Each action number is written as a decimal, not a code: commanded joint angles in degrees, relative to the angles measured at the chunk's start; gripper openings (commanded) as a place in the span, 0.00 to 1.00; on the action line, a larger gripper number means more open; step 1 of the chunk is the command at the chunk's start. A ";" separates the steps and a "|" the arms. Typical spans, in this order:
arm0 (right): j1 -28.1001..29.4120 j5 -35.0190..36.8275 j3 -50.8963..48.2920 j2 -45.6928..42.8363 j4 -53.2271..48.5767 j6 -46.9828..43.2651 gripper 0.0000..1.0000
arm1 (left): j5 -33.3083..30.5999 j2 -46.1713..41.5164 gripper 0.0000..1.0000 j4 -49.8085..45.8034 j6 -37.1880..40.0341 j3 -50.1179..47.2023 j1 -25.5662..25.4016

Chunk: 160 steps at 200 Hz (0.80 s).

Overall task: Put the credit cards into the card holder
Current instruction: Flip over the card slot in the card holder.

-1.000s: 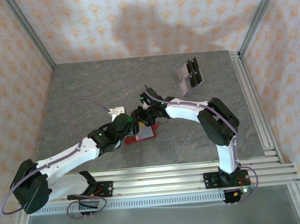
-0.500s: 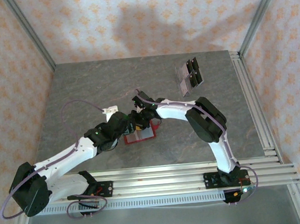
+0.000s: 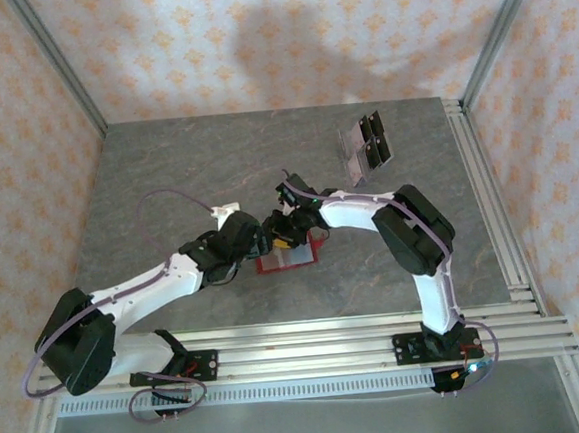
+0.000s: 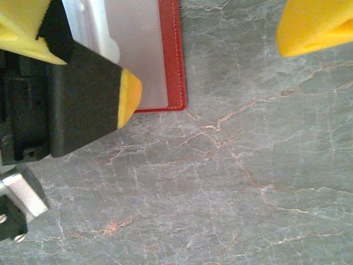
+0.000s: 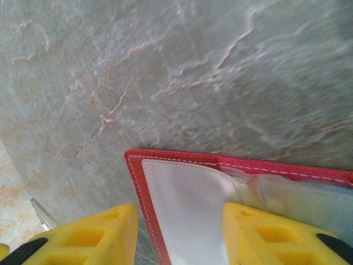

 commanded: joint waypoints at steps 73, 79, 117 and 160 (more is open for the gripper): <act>-10.04 15.66 22.68 -6.72 -29.90 -20.58 0.45 | -1.69 5.67 1.00 -4.76 2.33 7.88 0.53; -11.22 18.28 24.40 -6.38 -31.66 -21.79 0.45 | -2.10 6.07 1.00 -5.13 2.56 8.78 0.60; -15.47 33.23 35.58 -0.30 -39.95 -29.86 0.44 | -4.96 8.90 1.00 -6.49 3.34 14.16 1.27; -16.71 44.62 52.82 13.40 -47.10 -36.54 0.40 | -5.48 11.56 1.00 -5.52 3.61 17.07 3.23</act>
